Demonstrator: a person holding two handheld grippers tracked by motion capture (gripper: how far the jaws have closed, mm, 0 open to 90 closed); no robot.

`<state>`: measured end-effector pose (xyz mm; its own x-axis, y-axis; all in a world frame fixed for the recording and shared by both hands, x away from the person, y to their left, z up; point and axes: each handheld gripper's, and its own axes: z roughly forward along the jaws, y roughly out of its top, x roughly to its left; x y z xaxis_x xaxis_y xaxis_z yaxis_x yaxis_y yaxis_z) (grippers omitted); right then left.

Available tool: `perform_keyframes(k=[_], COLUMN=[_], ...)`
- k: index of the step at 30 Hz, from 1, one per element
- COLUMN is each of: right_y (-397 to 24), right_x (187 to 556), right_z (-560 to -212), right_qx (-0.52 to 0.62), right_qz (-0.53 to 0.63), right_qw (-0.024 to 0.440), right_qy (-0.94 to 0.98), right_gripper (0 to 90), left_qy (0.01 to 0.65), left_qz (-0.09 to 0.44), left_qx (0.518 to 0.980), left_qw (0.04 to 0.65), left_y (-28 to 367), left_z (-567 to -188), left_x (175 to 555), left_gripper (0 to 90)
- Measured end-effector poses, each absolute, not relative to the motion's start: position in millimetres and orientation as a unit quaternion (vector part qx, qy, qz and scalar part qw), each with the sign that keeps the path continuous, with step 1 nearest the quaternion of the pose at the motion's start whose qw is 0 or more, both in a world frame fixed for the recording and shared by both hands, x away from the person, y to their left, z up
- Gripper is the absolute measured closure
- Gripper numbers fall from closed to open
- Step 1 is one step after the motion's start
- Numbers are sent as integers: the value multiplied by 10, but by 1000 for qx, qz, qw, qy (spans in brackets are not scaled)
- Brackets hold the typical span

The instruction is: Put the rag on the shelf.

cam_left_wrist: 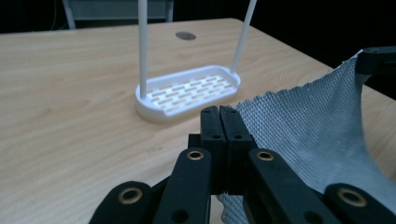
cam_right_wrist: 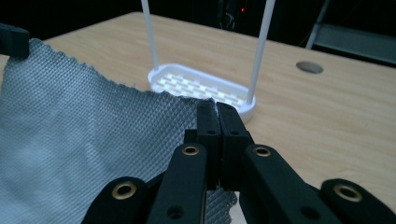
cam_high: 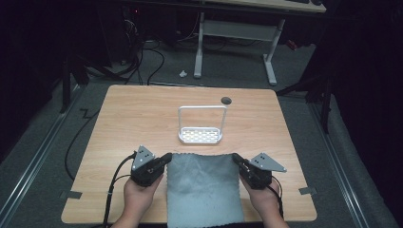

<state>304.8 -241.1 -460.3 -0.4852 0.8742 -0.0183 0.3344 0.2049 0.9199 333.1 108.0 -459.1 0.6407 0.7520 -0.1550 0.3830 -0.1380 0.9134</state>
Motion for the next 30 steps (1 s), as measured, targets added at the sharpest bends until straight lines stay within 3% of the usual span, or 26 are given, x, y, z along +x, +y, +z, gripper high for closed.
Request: perform_keyframes(k=[10, 30], right_y=[-2434, -2429], right_x=[3139, 3196], right_z=[-4219, -3786], right_qx=[406, 388], right_qz=[503, 537], right_qw=[321, 350], right_qy=[692, 663], right_gripper=[900, 900], left_qy=[376, 358], left_qz=[202, 238], left_qx=[711, 679], left_qw=[559, 595], left_y=[1069, 1097], left_z=[-4295, -3845], left_x=[3436, 3519], left_gripper=[895, 896])
